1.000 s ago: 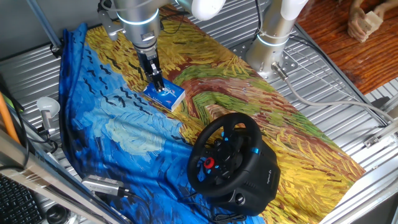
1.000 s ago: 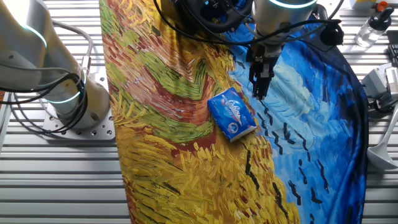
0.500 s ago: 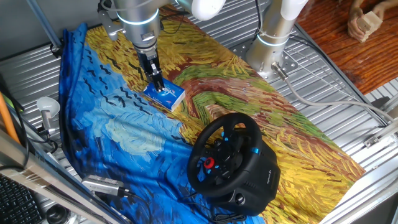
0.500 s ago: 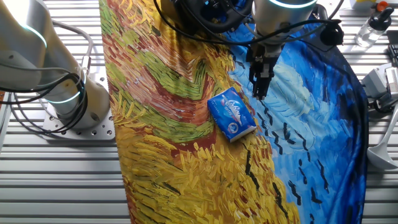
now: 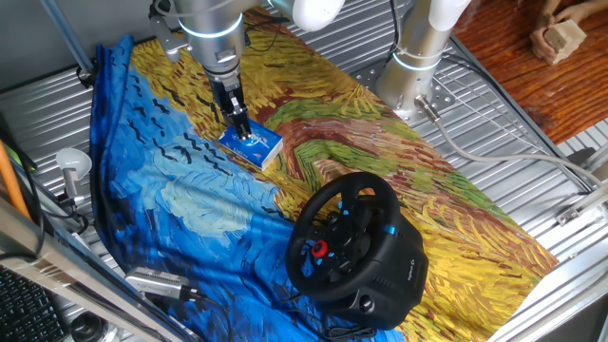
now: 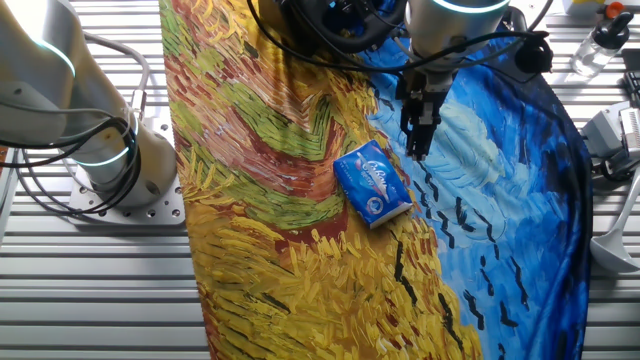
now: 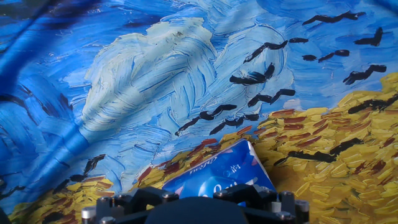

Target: Rotate the steering wheel 90 degrees counterclockwise

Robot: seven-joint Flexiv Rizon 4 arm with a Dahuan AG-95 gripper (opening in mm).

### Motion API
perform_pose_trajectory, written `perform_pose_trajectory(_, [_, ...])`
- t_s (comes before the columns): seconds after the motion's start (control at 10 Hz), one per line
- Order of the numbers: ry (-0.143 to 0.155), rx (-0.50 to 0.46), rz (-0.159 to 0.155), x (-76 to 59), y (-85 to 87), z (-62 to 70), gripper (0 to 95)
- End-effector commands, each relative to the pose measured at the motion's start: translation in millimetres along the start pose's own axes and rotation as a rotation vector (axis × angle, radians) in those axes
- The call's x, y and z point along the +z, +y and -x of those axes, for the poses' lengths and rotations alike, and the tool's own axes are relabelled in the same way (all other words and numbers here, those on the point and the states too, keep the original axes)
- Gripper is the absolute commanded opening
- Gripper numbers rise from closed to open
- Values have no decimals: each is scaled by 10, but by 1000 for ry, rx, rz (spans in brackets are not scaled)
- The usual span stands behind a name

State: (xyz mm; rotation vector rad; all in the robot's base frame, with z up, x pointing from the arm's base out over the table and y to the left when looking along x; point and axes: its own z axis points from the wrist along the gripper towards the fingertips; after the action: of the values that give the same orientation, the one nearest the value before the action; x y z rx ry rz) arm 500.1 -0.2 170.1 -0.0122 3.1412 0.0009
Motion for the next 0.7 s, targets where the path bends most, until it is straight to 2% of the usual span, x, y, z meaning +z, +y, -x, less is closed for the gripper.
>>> perform_pose_trajectory(0.1, [-9, -197, 130, 1, 2, -1, 0])
perform_pose_trajectory(0.7, [-6, -204, 133, 1, 2, -1, 0])
